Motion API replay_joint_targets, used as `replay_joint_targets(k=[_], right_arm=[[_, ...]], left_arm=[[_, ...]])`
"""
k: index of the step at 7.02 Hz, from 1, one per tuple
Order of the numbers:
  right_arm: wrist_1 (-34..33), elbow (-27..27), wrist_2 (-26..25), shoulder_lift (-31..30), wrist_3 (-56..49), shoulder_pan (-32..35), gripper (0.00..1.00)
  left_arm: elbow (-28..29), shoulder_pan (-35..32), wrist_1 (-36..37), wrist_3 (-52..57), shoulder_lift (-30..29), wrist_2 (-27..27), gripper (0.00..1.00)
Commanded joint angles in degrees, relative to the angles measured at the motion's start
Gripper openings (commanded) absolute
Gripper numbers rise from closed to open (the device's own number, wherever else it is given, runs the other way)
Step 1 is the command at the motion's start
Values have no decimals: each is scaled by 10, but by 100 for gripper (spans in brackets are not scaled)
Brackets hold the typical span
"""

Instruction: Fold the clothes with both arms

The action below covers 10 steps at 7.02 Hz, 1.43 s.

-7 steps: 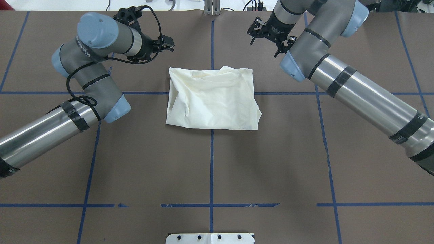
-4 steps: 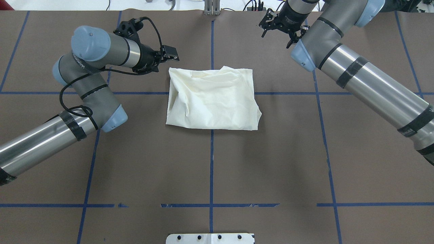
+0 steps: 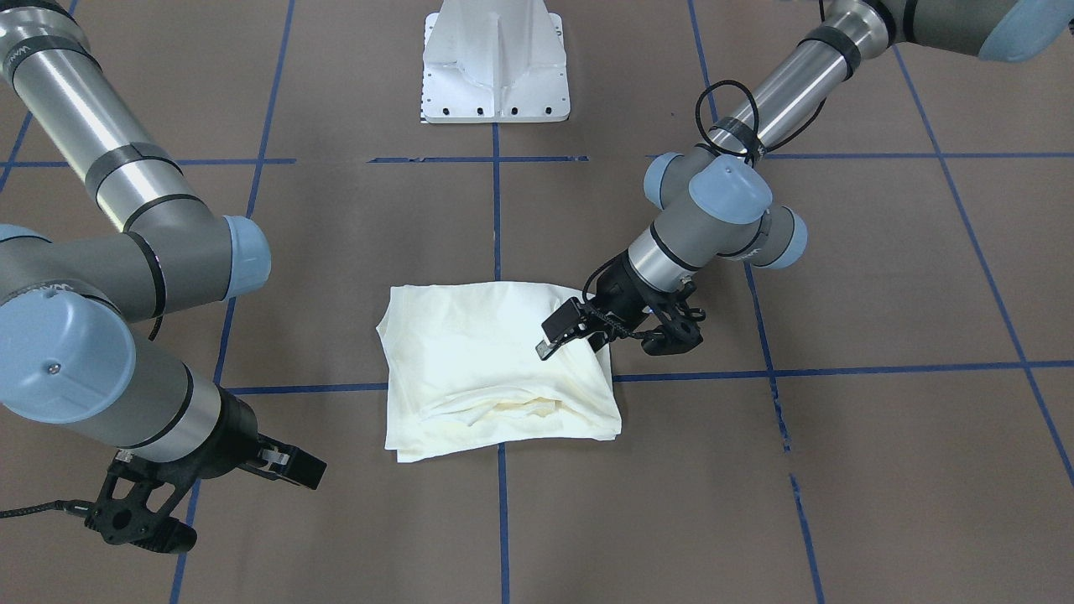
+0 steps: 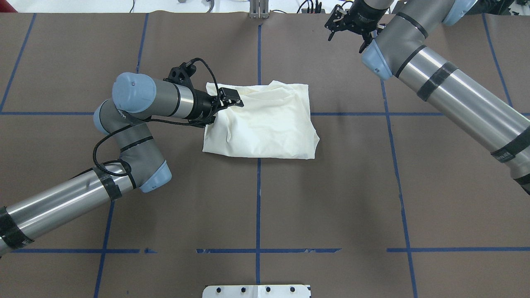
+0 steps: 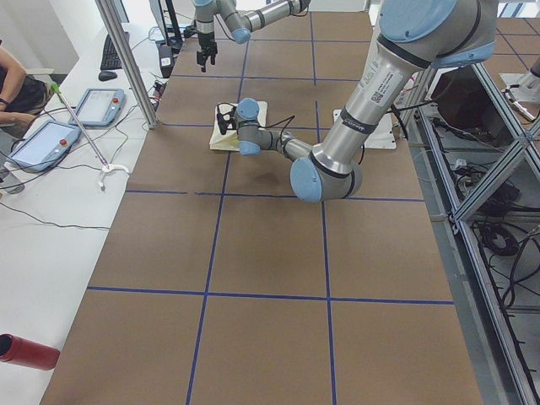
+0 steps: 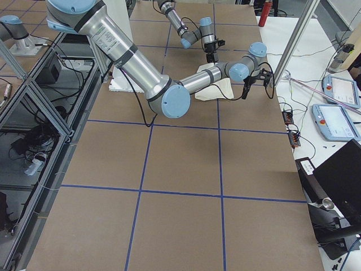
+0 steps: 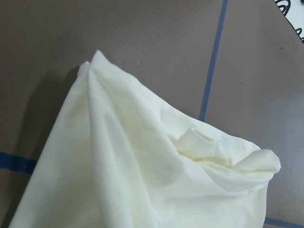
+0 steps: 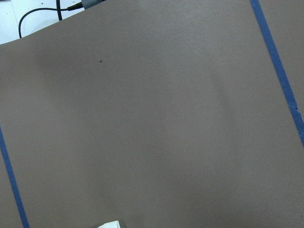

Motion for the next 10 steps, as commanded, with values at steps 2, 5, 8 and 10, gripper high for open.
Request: replay_joint_targets(k=[2,5,8,10], right_arm=[[-3,2,1,1,0,3,100],[-3,3,1,1,-1,8,100],[-2,4,3,2,-1,11,100],[1,8,4,-1,-2,11,100]], left_arm=[[1,1,1,39,-1,-71,100],[-56,-2,3,45,37,-158,100],[-131,2,2,67,93,-174,100],[-186,16,3,62,124,-170,100]])
